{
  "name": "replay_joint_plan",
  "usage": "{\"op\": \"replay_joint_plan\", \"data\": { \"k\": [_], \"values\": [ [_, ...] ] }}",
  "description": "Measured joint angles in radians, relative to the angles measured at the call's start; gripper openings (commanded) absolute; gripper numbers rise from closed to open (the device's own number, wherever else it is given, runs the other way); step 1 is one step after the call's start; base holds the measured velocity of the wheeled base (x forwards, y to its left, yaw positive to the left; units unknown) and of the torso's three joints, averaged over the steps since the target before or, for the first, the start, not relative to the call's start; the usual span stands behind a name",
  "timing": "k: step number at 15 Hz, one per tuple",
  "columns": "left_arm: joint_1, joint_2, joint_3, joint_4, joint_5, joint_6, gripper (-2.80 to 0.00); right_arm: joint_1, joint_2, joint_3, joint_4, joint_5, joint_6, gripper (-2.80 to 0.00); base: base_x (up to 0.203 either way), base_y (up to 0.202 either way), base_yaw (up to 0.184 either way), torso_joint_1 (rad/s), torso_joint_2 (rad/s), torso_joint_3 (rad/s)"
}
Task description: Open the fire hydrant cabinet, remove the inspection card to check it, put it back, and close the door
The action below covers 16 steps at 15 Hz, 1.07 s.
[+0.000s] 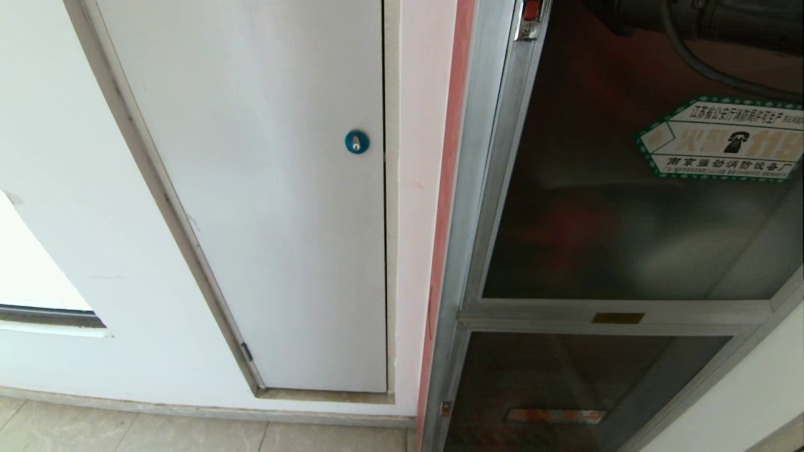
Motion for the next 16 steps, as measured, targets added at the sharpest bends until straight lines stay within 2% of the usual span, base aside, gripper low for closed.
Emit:
{"op": "replay_joint_plan", "data": {
  "k": [16],
  "values": [
    [0.000, 0.000, 0.000, 0.000, 0.000, 0.000, -2.80, -0.038, 0.020, 0.000, -0.002, 0.003, 0.018, -2.80, 0.000, 0.000, 0.000, 0.000, 0.00, 0.000]
  ]
}}
